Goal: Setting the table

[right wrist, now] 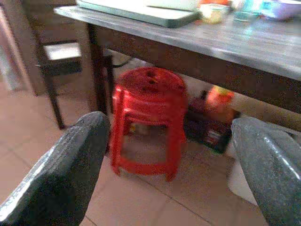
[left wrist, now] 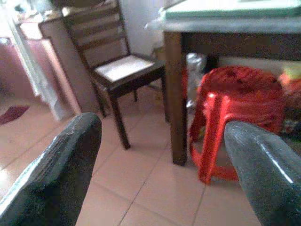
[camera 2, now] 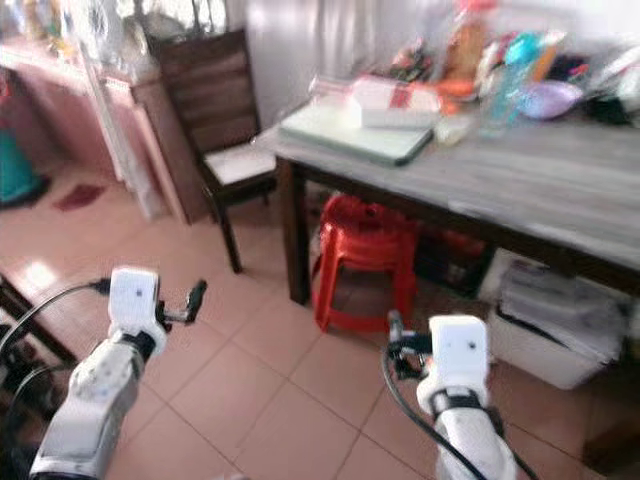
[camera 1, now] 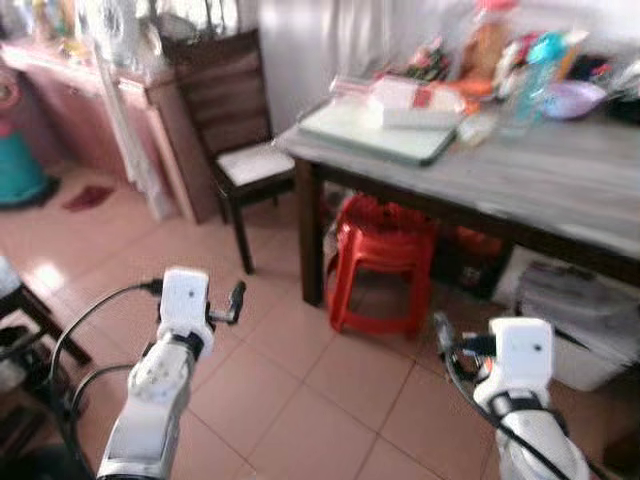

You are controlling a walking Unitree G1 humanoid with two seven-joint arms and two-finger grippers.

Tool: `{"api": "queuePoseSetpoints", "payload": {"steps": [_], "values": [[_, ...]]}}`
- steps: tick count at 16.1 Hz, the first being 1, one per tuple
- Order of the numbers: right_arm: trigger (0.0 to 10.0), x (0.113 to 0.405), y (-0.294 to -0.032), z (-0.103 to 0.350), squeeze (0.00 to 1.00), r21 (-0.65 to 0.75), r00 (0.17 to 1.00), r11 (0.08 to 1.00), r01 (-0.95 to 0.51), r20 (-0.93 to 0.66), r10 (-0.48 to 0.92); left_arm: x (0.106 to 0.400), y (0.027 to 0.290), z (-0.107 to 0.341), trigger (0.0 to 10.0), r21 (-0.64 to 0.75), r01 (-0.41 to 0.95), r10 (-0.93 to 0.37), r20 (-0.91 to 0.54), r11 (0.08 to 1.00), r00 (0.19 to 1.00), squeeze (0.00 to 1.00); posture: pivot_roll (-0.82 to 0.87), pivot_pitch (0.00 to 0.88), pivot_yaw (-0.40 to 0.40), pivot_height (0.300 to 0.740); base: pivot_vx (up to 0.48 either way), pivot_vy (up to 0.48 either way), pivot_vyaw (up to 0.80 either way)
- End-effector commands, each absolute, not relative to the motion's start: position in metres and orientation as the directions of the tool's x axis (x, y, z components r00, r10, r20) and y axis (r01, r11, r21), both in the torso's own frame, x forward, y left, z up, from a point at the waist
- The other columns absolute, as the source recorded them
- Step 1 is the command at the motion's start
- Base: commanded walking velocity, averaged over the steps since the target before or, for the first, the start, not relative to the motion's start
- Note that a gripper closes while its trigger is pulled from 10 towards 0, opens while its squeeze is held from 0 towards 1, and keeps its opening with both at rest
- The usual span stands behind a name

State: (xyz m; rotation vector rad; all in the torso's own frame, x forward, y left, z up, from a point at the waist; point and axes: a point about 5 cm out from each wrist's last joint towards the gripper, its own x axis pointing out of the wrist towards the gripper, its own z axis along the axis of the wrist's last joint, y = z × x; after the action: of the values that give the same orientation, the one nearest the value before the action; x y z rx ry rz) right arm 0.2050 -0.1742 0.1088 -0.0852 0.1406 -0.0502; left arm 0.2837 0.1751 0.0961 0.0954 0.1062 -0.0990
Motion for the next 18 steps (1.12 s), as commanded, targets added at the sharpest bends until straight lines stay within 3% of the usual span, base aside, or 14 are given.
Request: {"api": "queuePoseSetpoints", "payload": {"steps": [1, 5, 10, 13, 18], "values": [[10.0, 0.206, -0.172, 0.109, 0.0, -0.076, 0.988, 0.996, 0.047, -0.141, -0.058, 0.284, 0.178, 0.097, 10.0, 0.106, 0.095, -0.083, -0.113, 0.99, 0.99, 0.0, -0.03, 0.029, 0.028, 0.74, -0.262, 0.0, 0.0], [10.0, 0.205, -0.173, 0.109, 0.0, -0.077, 0.988, 0.996, 0.055, -0.141, -0.066, 0.284, 0.173, 0.105, 10.0, 0.004, 0.181, -0.18, -0.063, 0.983, 0.982, 0.0, -0.04, 0.03, 0.029, 0.74, -0.061, 0.0, 0.0], [10.0, 0.205, -0.174, 0.11, 0.0, -0.078, 0.988, 0.995, 0.056, -0.138, -0.067, 0.285, 0.176, 0.106, 10.0, 0.022, 0.184, -0.182, -0.082, 0.983, 0.98, 0.0, -0.04, 0.031, 0.03, 0.74, 0.0, 0.0, -0.12], [10.0, 0.206, -0.173, 0.112, 0.0, -0.074, 0.99, 0.996, 0.048, -0.126, -0.057, 0.287, 0.165, 0.115, 10.0, 0.0, 0.22, -0.22, -0.052, 0.976, 0.974, 0.0, -0.04, 0.027, 0.028, 0.74, 0.0, -0.312, -0.56], [10.0, 0.206, -0.174, 0.112, 0.0, -0.083, 0.991, 0.996, 0.045, -0.126, -0.055, 0.285, 0.165, 0.111, 10.0, -0.001, 0.229, -0.228, -0.068, 0.974, 0.971, 0.0, -0.04, 0.026, 0.025, 0.74, 0.0, -0.346, 0.0]]}}
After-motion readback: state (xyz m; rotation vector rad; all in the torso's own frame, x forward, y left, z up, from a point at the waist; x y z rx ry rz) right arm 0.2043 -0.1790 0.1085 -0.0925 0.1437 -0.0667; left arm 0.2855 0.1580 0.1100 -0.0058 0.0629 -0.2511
